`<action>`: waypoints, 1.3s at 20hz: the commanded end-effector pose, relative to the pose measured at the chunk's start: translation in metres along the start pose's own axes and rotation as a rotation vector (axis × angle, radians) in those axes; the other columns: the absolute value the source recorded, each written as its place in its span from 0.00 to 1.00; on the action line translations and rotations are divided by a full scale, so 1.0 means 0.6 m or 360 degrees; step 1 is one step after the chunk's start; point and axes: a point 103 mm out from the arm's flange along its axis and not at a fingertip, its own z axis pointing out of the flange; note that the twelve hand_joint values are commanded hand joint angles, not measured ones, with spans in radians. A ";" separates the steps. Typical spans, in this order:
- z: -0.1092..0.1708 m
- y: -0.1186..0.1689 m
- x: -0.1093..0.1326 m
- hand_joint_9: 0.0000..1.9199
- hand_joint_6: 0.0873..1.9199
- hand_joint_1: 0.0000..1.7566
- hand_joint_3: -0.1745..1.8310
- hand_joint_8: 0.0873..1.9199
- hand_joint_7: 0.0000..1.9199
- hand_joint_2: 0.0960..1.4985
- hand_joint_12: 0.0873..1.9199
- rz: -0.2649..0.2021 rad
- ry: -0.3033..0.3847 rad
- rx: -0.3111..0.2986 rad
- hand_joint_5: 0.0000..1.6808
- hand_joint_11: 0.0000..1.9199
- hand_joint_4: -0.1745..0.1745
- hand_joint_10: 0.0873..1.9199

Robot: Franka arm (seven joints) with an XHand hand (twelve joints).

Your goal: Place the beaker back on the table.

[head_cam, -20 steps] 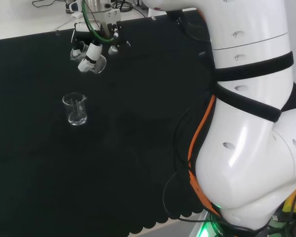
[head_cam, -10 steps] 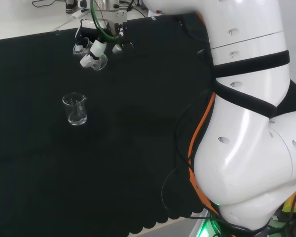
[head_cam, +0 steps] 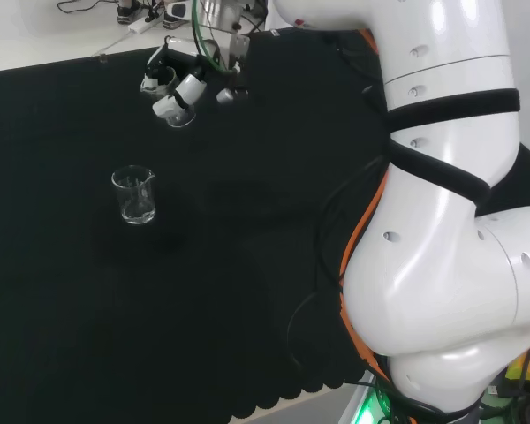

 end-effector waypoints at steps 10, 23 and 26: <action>0.078 -0.025 -0.017 0.77 0.44 0.75 0.52 0.42 0.65 0.33 0.38 0.0014 0.0152 -0.0174 0.71 0.63 0.00 0.39; 0.131 -0.038 -0.043 0.77 0.40 0.75 0.51 0.38 0.67 0.33 0.38 0.0132 0.0145 -0.0238 0.73 0.64 0.00 0.36; 0.145 -0.039 -0.050 0.78 0.38 0.75 0.51 0.36 0.68 0.33 0.38 0.0145 0.0154 -0.0225 0.74 0.64 0.00 0.35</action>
